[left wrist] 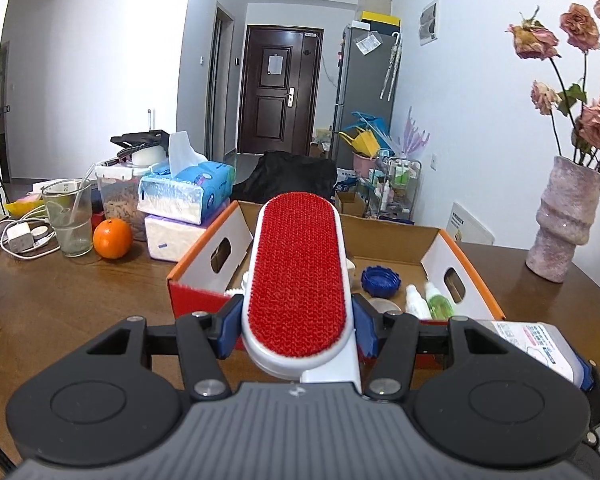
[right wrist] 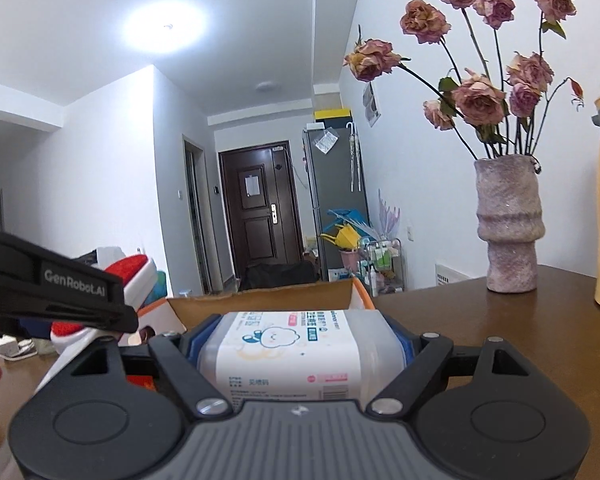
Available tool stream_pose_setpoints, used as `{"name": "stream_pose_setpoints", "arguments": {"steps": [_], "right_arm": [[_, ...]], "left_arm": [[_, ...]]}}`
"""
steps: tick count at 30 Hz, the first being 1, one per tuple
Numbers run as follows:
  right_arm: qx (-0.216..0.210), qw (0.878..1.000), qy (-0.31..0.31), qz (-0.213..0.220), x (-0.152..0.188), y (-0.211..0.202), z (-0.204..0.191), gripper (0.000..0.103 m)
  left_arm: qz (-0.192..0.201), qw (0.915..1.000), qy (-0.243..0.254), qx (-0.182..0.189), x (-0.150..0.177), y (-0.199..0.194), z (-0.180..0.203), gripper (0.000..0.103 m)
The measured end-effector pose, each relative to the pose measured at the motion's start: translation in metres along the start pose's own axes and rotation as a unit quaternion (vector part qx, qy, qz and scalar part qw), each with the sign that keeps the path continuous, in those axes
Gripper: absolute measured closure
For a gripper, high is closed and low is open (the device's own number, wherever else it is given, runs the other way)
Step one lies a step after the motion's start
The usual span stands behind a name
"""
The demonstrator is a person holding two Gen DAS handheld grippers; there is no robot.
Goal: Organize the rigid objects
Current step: 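Carry the lint brush and wet-wipe pack with both tools over the box, then open both grippers to drop the lint brush and wet-wipe pack into the box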
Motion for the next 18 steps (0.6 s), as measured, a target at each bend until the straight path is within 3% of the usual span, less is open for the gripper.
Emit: {"name": "stream_pose_setpoints", "arguments": {"steps": [18], "right_arm": [[-0.016, 1.000, 0.009, 0.004, -0.024, 0.082, -0.018, 0.021]], "left_arm": [[0.016, 0.9997, -0.007, -0.016, -0.052, 0.073, -0.019, 0.046]]}}
Point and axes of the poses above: each gripper's, at about its wrist camera, not at the fingertips, and y roughly the way its jaws point, z to its right, x to its underside, the point moved 5 cm from there along y, roughly the way its jaws point, and after that the axes turned 13 degrees about x, right-handed, at the moved point
